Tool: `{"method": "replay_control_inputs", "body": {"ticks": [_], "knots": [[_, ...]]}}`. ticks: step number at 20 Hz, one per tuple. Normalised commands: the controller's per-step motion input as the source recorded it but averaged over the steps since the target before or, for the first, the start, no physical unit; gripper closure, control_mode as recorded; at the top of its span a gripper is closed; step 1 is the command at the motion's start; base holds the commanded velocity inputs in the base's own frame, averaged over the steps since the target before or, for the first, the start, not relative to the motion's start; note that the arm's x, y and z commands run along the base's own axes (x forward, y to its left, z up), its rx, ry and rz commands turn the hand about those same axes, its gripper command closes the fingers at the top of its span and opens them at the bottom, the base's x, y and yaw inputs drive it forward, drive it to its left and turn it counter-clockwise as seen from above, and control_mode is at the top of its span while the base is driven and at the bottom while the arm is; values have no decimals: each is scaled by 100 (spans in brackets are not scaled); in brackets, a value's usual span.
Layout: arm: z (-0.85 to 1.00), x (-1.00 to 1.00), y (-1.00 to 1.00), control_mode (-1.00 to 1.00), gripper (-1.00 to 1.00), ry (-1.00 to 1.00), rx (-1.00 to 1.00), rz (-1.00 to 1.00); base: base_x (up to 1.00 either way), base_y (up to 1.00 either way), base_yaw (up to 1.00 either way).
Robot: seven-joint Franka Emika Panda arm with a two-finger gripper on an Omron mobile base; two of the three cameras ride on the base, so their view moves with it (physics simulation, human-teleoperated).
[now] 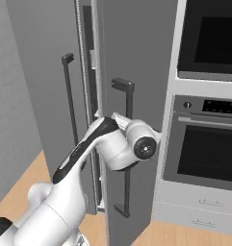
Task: Take the strawberry from the fridge and place it on top of the pancake, located on the dining counter.
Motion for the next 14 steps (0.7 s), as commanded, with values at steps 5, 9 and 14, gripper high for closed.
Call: {"method": "replay_control_inputs", "body": {"ticks": [5,9,14], "knots": [[-42,10,-100,-100,100,-10,19,-1,0,0,0],[-43,40,-100,-100,100,-11,13,-11,0,0,0],[-30,24,-40,-100,100,-22,1,-32,0,0,0]]}}
